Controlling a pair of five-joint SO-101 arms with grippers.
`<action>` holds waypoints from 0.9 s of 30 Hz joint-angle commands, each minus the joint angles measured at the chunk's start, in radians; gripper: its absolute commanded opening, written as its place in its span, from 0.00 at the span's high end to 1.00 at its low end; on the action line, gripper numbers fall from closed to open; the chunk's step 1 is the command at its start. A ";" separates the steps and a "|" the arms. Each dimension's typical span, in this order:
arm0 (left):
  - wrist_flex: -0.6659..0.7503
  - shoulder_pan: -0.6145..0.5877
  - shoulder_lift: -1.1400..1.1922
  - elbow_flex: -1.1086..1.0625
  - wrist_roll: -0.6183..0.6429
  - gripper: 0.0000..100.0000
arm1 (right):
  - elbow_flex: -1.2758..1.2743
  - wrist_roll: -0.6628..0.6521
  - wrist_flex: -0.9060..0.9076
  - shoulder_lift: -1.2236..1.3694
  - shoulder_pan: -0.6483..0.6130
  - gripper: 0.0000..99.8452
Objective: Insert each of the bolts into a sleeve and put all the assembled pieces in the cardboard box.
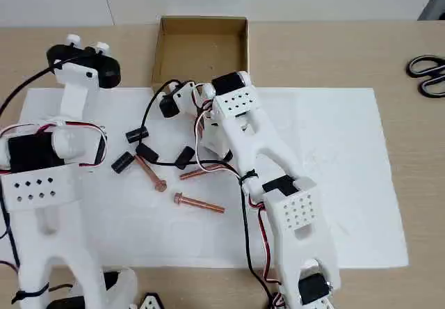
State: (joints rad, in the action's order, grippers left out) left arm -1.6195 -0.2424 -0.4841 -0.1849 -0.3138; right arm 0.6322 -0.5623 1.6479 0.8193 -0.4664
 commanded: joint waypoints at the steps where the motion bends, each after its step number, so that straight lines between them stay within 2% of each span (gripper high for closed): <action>1: -0.006 0.003 -0.003 0.038 -0.002 0.99 | -0.021 0.000 0.056 0.130 0.016 0.91; 13: -0.006 0.003 -0.002 0.038 -0.002 0.99 | -0.018 0.002 0.058 0.136 0.016 0.92; 18: -0.006 0.003 -0.002 0.038 -0.002 0.99 | -0.018 0.002 0.058 0.136 0.016 1.00; 27: -0.006 0.003 -0.002 0.038 0.000 0.99 | -0.018 0.002 0.058 0.134 0.022 1.00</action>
State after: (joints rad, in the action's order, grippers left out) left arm -1.6195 -0.2424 -0.4826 -0.1849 -0.3138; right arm 0.6337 -0.5593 1.6479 0.8301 -0.4588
